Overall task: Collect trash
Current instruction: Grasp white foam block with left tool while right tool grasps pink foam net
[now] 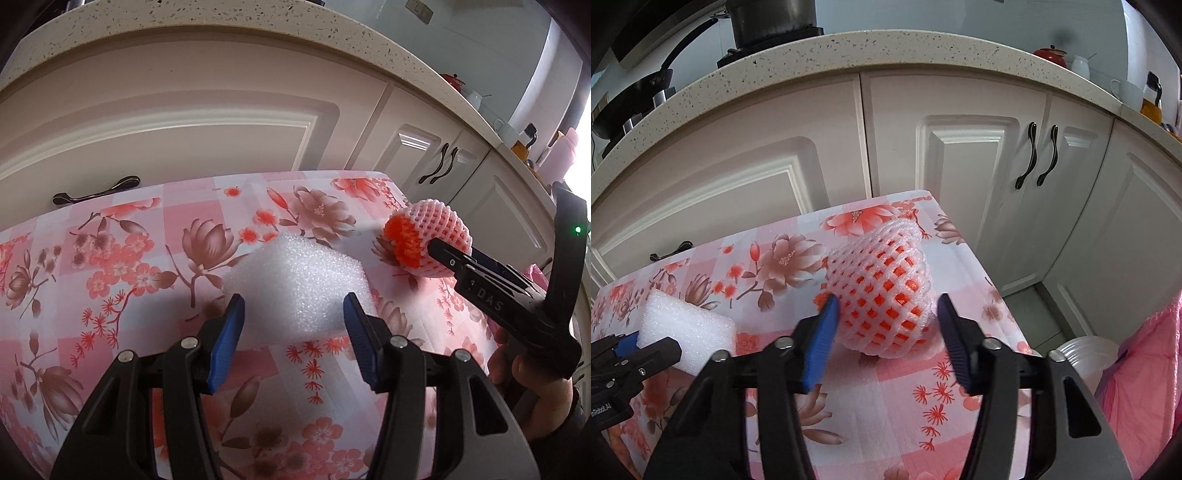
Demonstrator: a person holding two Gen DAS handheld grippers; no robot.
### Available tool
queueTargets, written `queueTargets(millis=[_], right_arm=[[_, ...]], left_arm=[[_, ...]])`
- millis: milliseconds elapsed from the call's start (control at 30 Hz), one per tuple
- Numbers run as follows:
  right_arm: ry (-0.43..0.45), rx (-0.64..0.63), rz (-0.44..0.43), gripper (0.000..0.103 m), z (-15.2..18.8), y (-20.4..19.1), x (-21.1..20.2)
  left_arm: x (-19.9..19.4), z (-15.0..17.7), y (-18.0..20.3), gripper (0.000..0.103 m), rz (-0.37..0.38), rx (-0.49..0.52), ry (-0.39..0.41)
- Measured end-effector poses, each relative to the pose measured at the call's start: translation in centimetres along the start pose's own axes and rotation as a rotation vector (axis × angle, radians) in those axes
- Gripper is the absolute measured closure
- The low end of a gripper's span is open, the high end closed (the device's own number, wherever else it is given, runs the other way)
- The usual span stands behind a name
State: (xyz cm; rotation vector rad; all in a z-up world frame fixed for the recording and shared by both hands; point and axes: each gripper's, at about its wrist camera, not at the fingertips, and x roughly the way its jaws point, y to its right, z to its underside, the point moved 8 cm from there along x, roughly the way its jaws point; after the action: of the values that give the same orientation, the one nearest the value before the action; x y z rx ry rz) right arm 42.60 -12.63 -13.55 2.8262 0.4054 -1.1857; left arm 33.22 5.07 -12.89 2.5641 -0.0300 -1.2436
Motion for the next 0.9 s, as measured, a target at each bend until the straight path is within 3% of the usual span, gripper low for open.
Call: queueTargets(millis=[233,533,900], right_arm=[[0.013,-0.013,-0.02,0.08,0.4,-0.2,-0.9],[0.061,0.009,-0.023,0.082,0.7,0.7,-4.2],[0.148,0.064,0.031,0.082,1.1,4.6,-11.9]], left_arm=[[-0.1,0.1,0.2,0.05,0.0,-0.002,0.003],[-1.2,0.0,1.7,0.05,0.0,0.009,0.018],[-3.4,-0.6,6.8,0.05,0.043,0.063,0.059]])
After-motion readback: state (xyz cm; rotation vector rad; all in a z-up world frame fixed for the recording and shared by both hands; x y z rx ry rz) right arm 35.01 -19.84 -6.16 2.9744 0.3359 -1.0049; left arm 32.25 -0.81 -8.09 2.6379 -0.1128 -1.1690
